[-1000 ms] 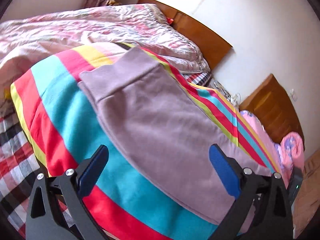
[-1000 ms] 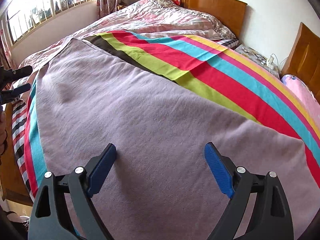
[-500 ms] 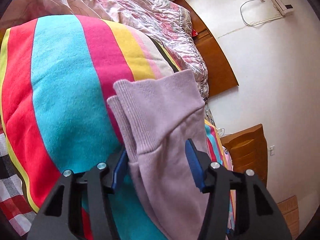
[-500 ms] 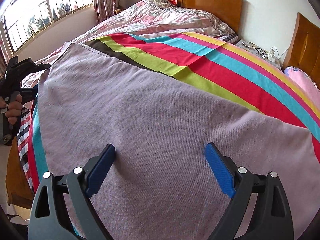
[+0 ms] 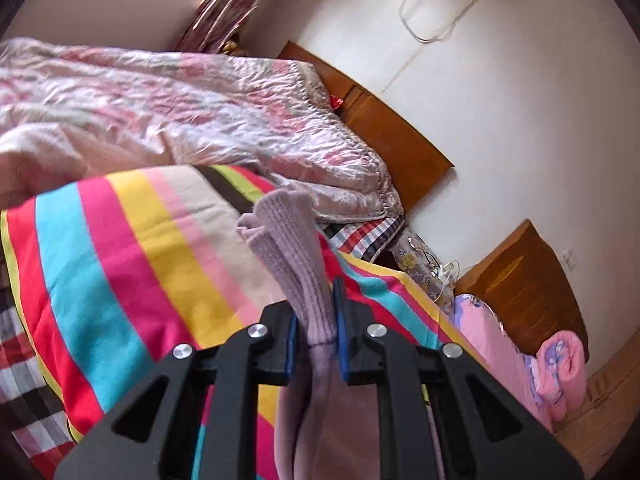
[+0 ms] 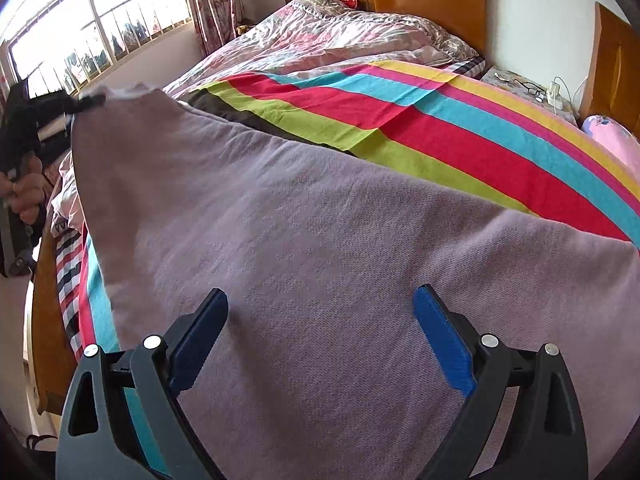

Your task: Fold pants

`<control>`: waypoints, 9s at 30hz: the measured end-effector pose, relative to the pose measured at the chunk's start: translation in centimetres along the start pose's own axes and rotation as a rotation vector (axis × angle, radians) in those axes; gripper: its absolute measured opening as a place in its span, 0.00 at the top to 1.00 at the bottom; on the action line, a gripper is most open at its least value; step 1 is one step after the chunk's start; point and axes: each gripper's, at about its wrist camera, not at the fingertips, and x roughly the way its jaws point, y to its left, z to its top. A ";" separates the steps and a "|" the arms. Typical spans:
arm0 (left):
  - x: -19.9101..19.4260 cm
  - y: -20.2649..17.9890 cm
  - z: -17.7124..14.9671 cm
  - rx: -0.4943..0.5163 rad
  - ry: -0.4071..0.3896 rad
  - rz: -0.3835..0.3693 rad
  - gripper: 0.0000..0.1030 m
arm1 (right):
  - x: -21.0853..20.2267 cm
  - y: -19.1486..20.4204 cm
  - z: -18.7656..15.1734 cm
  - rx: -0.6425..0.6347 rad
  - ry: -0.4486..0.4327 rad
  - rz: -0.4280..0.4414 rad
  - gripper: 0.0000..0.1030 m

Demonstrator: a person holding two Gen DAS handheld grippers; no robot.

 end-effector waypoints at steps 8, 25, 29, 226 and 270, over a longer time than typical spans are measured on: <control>-3.4 -22.6 -8.0 0.542 0.042 -0.315 0.84 | -9.4 -6.7 -2.2 0.293 -0.279 -0.068 0.11; 0.4 -20.8 -24.2 0.829 0.390 -0.413 0.16 | -16.9 -12.5 -17.4 0.665 -0.252 -0.020 0.21; 2.3 -14.9 -21.1 0.673 0.369 -0.214 0.15 | -13.4 -9.2 -16.4 0.605 -0.167 0.071 0.24; 12.6 -28.8 -21.3 0.894 0.407 -0.162 0.02 | -18.4 -17.2 -11.1 0.282 -0.220 -0.307 0.16; 15.2 -16.4 -18.7 0.656 0.451 0.064 0.01 | -4.0 -1.2 -5.6 -0.007 -0.060 -0.210 0.10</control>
